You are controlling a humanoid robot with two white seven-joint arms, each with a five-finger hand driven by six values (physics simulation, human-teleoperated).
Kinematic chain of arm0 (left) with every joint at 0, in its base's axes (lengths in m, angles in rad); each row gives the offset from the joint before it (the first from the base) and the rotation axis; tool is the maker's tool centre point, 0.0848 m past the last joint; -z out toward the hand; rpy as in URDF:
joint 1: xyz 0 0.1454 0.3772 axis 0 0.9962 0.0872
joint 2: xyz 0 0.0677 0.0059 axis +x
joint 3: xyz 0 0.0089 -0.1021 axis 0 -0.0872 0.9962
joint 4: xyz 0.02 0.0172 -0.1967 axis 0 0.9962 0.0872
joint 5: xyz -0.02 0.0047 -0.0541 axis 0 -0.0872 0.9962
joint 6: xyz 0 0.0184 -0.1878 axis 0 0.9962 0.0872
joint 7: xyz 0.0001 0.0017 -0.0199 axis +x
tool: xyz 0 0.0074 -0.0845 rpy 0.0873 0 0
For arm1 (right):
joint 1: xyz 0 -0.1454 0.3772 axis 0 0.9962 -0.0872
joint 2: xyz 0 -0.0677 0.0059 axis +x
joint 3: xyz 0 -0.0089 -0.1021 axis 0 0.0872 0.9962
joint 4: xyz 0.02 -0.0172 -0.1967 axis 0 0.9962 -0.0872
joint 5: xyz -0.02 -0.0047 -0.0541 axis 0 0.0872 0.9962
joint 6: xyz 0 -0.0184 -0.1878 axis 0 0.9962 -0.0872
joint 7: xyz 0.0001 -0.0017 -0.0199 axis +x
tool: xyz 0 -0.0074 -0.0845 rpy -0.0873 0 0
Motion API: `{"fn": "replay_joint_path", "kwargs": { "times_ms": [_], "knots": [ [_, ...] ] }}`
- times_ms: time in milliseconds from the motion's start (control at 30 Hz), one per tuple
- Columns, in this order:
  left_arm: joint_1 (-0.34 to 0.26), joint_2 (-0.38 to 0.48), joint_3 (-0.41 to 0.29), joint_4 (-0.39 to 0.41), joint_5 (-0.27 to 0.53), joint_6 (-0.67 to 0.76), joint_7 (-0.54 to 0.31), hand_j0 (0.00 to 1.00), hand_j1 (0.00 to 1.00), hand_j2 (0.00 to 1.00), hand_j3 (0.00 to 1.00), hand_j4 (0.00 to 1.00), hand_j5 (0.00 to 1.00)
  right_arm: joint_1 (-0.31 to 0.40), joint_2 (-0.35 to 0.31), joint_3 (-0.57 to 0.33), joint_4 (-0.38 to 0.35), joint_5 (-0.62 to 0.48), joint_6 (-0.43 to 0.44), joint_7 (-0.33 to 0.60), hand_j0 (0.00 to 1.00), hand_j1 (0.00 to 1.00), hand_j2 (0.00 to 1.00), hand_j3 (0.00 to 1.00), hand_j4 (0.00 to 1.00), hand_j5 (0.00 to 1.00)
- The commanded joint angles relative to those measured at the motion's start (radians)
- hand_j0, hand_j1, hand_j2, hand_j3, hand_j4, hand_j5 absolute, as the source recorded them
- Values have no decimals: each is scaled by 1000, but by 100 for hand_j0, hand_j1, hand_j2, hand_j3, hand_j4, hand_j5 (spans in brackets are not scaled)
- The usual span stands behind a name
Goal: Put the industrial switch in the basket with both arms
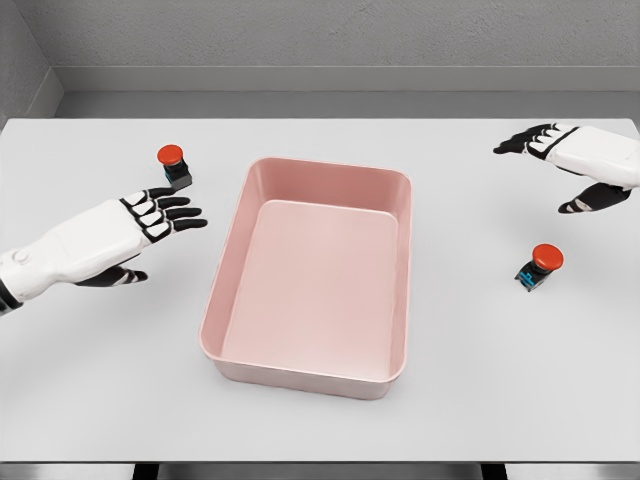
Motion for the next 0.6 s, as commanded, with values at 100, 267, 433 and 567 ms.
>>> {"fn": "replay_joint_path", "kwargs": {
  "times_ms": [100,267,433,567],
  "knots": [
    [-35,-5,4,56,6,0,6,100,100,100,100,100,100,0,-15,24,1,0,-8,-14,100,100,100,100,100,100],
    [-138,-52,-4,228,4,0,6,100,100,100,100,100,100,23,-67,73,41,-4,-2,-34,100,100,100,100,100,100],
    [-238,-189,-10,398,-59,0,4,100,100,100,100,100,100,28,-58,128,41,-2,86,-34,100,100,100,100,100,100],
    [-313,-242,-62,498,-77,0,4,100,100,100,100,100,100,54,-60,130,27,0,79,-28,100,100,100,100,100,100]
  ]
}}
